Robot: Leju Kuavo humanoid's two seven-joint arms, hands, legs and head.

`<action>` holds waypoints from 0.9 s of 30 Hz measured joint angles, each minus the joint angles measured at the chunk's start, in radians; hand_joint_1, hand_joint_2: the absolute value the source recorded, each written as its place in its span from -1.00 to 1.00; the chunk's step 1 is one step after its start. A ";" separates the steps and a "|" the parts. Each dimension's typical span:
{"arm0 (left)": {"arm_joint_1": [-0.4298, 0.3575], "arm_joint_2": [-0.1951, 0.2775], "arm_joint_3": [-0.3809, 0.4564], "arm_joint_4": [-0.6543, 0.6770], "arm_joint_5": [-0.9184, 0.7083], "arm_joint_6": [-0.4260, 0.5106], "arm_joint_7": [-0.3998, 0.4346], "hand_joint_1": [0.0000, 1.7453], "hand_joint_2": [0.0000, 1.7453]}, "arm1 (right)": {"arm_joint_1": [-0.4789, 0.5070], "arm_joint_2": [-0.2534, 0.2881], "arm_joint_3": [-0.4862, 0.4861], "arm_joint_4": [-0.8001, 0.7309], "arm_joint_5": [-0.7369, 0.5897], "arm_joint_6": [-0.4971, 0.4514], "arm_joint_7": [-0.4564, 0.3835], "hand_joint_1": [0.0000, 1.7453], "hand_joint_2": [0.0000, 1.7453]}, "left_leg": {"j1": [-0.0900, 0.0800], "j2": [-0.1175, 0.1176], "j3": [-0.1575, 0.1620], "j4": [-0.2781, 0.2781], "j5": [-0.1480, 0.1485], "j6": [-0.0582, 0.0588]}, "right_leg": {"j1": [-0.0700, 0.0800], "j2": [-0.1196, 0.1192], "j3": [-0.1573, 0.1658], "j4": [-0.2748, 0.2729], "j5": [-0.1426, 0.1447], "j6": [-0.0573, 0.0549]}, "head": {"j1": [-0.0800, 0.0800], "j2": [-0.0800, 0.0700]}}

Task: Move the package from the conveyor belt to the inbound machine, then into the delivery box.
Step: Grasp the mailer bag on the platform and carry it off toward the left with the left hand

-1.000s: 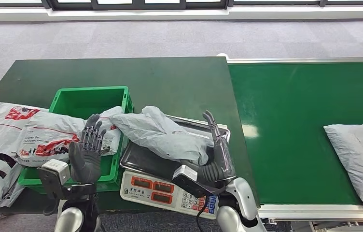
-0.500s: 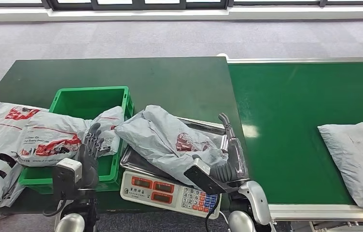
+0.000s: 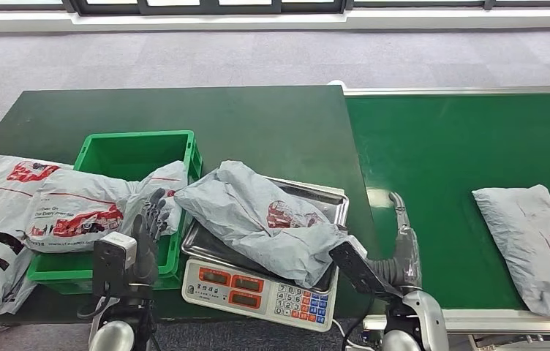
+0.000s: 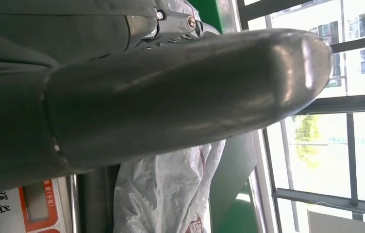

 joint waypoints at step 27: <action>-0.151 0.066 -0.246 0.150 -0.850 0.167 0.000 -1.00 1.00 | 0.104 0.027 -0.073 -0.271 -0.320 -0.263 -0.545 -1.00 1.00 | -0.001 0.000 0.000 0.000 0.000 0.002 | -0.001 0.000 0.001 0.000 0.001 0.002 | 0.000 0.000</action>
